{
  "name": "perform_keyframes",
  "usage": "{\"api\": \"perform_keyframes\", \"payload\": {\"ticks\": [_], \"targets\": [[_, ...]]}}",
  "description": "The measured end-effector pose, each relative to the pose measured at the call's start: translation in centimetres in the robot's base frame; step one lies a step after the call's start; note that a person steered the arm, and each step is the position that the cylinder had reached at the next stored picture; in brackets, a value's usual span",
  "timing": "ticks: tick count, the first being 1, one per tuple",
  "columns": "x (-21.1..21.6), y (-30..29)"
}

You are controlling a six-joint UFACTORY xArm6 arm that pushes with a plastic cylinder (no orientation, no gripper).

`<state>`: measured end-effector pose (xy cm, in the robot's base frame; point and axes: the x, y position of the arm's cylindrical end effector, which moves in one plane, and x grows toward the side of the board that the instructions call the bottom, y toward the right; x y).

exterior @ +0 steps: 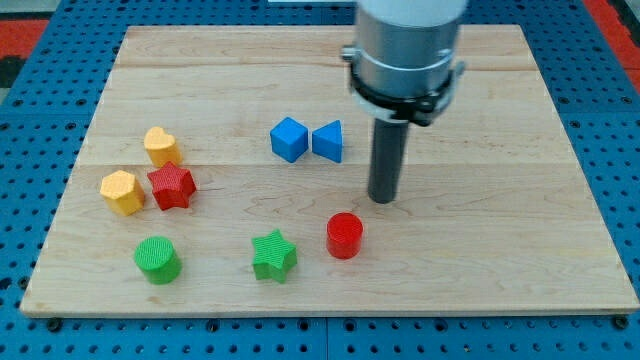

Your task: Slide the red circle towards center

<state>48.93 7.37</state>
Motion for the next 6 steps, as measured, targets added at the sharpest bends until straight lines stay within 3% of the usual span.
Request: {"api": "perform_keyframes", "payload": {"ticks": [2, 3, 4, 6], "targets": [[0.3, 0.4], [4.8, 3.3], [7.7, 2.1], [5.5, -9.8]]}}
